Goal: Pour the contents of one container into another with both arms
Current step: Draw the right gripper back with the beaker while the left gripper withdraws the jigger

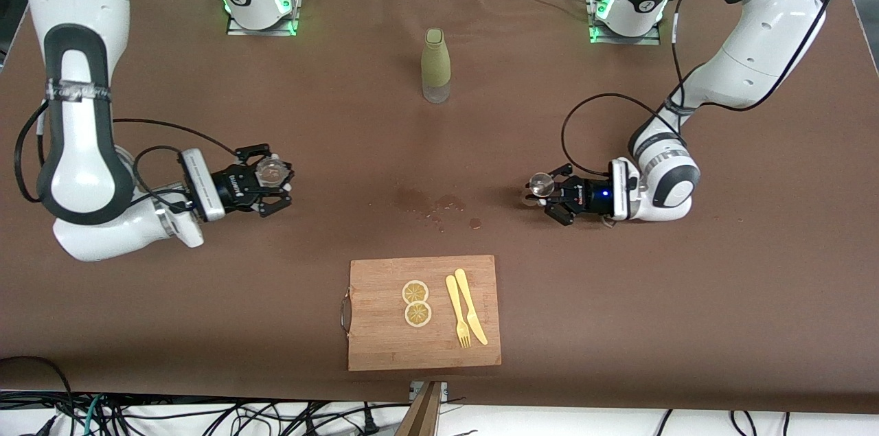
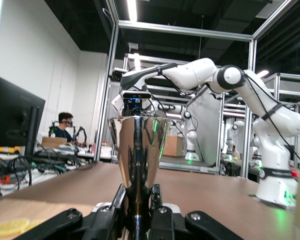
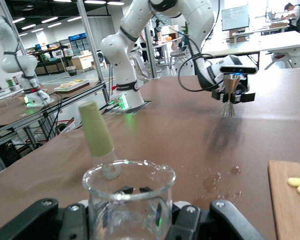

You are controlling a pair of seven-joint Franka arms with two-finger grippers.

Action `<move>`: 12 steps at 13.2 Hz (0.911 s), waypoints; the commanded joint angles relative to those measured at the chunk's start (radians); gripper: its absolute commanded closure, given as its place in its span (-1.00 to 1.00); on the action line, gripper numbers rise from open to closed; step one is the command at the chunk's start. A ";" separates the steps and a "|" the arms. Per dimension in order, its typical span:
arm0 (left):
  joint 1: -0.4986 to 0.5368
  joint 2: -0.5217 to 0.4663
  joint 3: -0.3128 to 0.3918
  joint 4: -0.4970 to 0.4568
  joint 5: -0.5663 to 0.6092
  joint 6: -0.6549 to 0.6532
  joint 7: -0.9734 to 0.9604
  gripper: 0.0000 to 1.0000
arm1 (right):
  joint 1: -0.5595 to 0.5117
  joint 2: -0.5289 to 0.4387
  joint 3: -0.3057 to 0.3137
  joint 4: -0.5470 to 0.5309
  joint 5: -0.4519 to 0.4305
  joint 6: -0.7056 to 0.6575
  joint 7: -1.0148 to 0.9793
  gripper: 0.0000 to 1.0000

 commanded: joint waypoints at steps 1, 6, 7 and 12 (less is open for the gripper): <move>0.016 -0.020 0.058 -0.004 0.093 -0.037 -0.054 1.00 | -0.068 0.035 0.015 -0.024 -0.045 -0.039 -0.126 1.00; 0.024 -0.023 0.129 0.006 0.181 -0.052 -0.074 1.00 | -0.152 0.145 0.015 -0.035 -0.108 -0.024 -0.295 1.00; 0.025 -0.020 0.138 0.006 0.186 -0.052 -0.070 1.00 | -0.162 0.161 0.015 -0.037 -0.111 -0.024 -0.322 1.00; 0.036 0.007 0.153 0.036 0.220 -0.054 -0.018 1.00 | -0.179 0.236 0.015 -0.035 -0.116 0.017 -0.424 1.00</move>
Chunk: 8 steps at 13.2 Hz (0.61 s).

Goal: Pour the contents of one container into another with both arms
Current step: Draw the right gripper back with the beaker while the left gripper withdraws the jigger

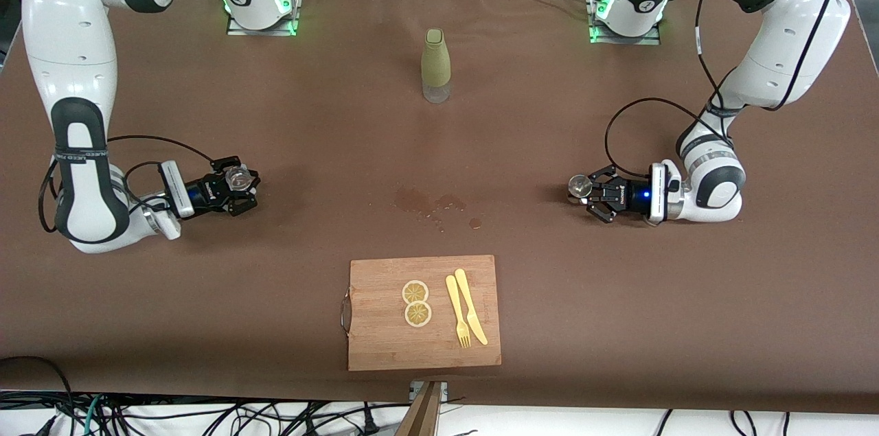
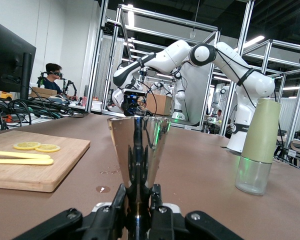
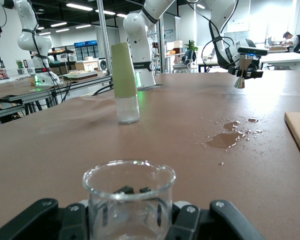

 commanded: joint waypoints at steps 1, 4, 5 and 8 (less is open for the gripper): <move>0.019 0.013 -0.004 0.028 0.029 -0.016 0.046 1.00 | -0.018 0.024 0.015 0.007 -0.010 0.024 -0.049 1.00; 0.022 0.033 0.024 0.028 0.042 -0.022 0.104 1.00 | -0.019 0.067 0.015 0.008 -0.004 0.062 -0.111 1.00; 0.025 0.042 0.030 0.028 0.052 -0.022 0.121 1.00 | -0.022 0.082 0.017 0.010 -0.003 0.067 -0.125 1.00; 0.033 0.049 0.050 0.028 0.078 -0.022 0.133 1.00 | -0.022 0.107 0.018 0.011 0.010 0.077 -0.134 1.00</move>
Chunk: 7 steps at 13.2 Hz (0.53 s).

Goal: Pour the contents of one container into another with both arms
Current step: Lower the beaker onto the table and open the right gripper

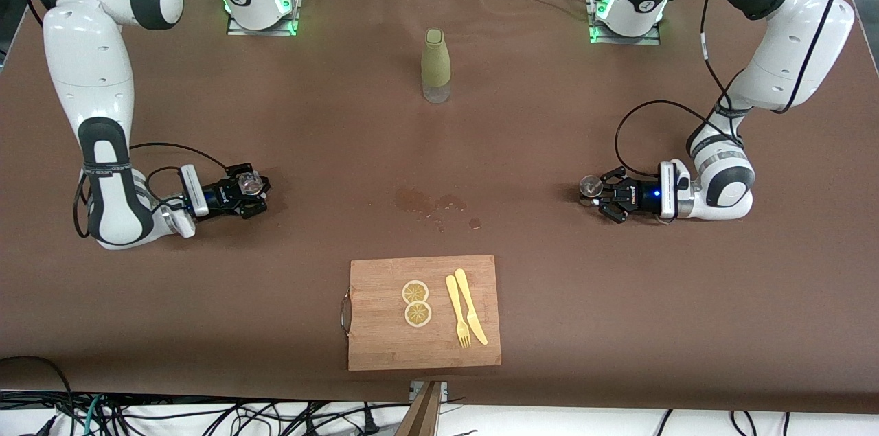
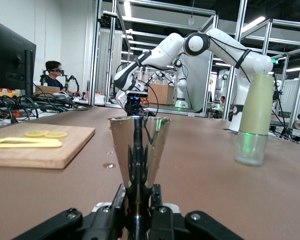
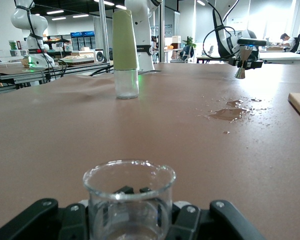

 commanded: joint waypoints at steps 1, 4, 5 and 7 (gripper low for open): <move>0.015 0.012 0.007 0.022 0.036 -0.025 0.029 1.00 | -0.019 0.016 0.018 0.012 0.027 0.001 -0.020 1.00; 0.023 0.012 0.008 0.023 0.051 -0.029 0.033 1.00 | -0.020 0.029 0.018 0.012 0.032 0.009 -0.023 1.00; 0.023 0.012 0.014 0.022 0.058 -0.029 0.033 1.00 | -0.022 0.035 0.018 0.013 0.030 0.010 -0.025 1.00; 0.027 0.014 0.016 0.023 0.065 -0.029 0.033 1.00 | -0.028 0.048 0.018 0.012 0.032 0.013 -0.023 0.60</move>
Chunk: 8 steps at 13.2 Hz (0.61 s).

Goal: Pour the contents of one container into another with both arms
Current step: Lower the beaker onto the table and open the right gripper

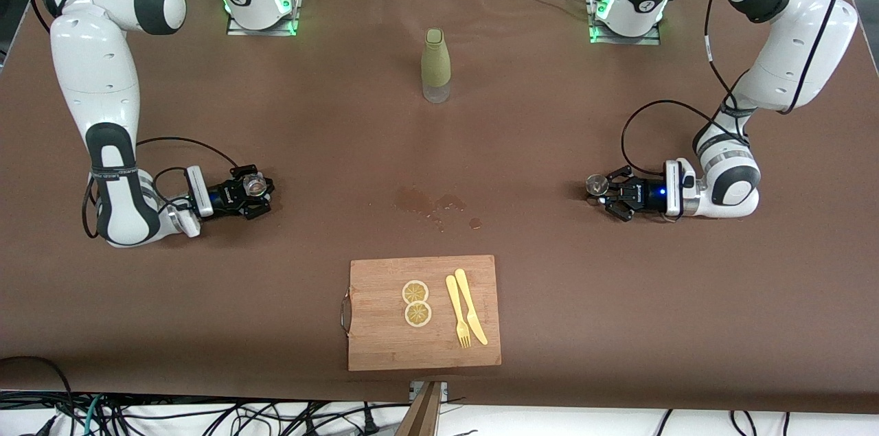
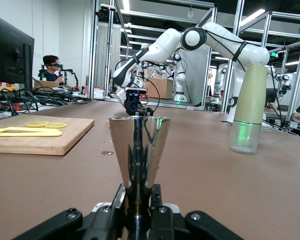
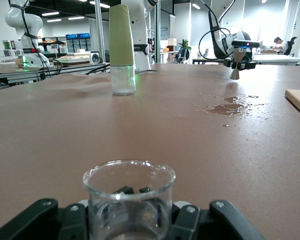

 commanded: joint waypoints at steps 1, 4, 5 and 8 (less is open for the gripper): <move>0.012 0.009 0.002 0.022 0.032 -0.028 0.019 1.00 | -0.025 0.025 0.015 0.011 0.010 0.005 -0.006 0.30; 0.014 0.014 0.002 0.022 0.035 -0.028 0.021 1.00 | -0.032 0.023 0.014 0.013 0.004 0.005 -0.005 -1.00; 0.015 0.014 0.003 0.022 0.040 -0.028 0.021 1.00 | -0.040 0.022 0.012 0.013 -0.001 0.007 -0.003 -1.00; 0.015 0.014 0.015 0.022 0.044 -0.028 0.019 1.00 | -0.045 0.019 -0.046 0.013 -0.004 0.022 0.009 -1.00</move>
